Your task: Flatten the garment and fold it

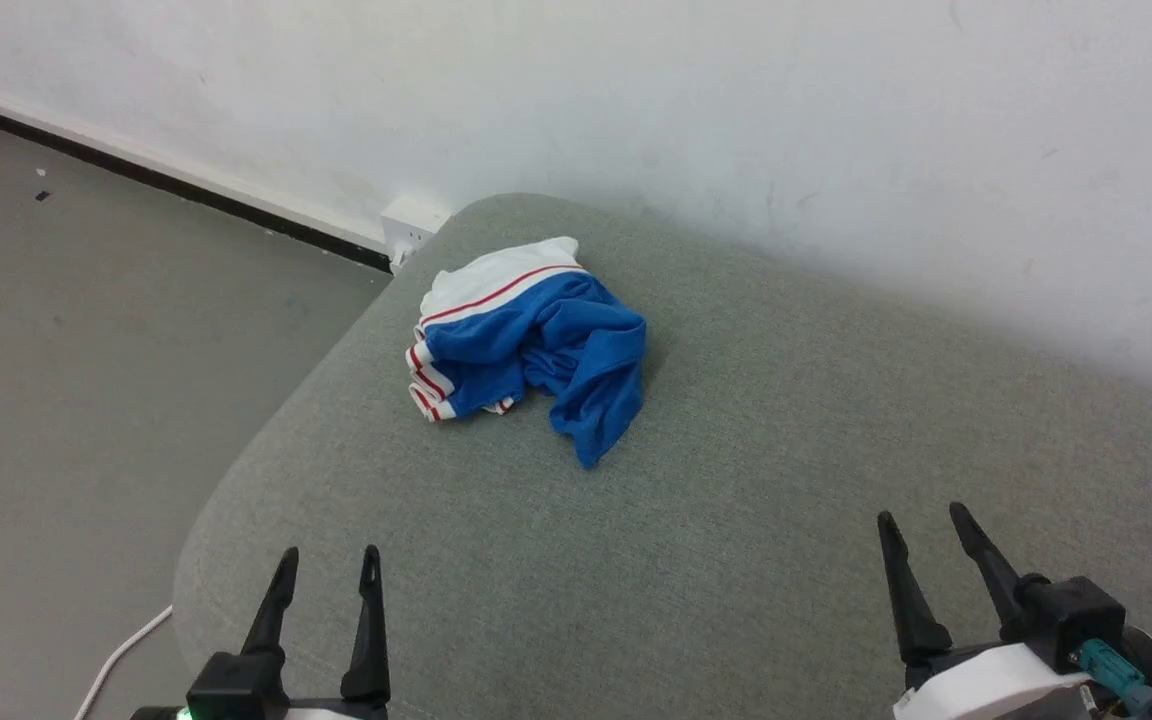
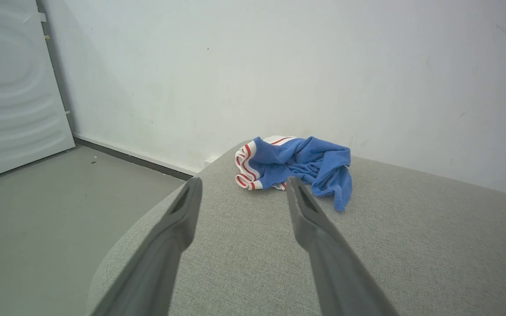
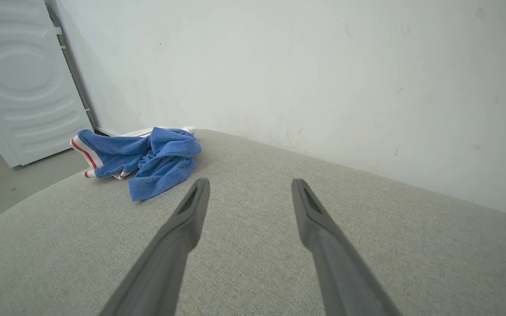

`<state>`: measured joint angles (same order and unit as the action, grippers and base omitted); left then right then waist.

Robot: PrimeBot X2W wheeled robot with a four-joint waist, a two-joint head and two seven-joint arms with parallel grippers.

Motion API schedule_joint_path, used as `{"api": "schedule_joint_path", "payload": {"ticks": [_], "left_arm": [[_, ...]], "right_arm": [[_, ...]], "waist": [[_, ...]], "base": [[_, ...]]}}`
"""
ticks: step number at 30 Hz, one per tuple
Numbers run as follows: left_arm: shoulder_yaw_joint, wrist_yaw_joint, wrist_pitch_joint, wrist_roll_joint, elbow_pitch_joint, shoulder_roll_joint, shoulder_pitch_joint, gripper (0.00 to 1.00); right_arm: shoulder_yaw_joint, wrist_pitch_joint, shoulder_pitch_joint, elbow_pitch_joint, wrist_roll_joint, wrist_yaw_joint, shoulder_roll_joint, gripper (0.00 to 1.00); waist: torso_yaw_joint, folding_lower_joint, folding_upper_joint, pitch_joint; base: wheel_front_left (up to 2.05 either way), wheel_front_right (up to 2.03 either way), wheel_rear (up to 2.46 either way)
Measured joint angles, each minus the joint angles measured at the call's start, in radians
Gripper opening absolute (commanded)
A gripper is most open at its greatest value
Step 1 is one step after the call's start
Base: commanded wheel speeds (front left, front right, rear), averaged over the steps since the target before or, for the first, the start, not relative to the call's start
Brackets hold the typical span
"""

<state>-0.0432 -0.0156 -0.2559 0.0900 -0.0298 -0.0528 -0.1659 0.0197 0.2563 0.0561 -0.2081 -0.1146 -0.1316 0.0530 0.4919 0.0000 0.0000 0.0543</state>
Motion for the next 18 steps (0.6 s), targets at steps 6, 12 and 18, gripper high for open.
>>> {"api": "schedule_joint_path", "payload": {"ticks": [6,12,18], "left_arm": [[0.004,0.007,0.0,0.044,0.019,0.0,0.0,1.0],[-0.009,0.069,0.051,0.115,0.116,-0.014,0.06,1.0],[-0.032,0.111,0.268,0.156,0.249,-0.097,0.317,1.0]], "right_arm": [[0.0,0.0,0.001,0.002,0.0,0.0,0.0,1.0],[-0.01,-0.002,0.001,0.023,0.01,0.0,0.0,1.0],[-0.035,-0.029,-0.005,0.08,0.033,0.0,-0.001,1.0]], "waist": [[0.001,0.0,0.0,-0.005],[-0.004,0.0,0.0,-0.028],[-0.006,0.0001,0.0,-0.072]], "base": [[0.0,0.0,0.0],[0.0,0.0,0.0],[0.0,0.0,0.0]]}}
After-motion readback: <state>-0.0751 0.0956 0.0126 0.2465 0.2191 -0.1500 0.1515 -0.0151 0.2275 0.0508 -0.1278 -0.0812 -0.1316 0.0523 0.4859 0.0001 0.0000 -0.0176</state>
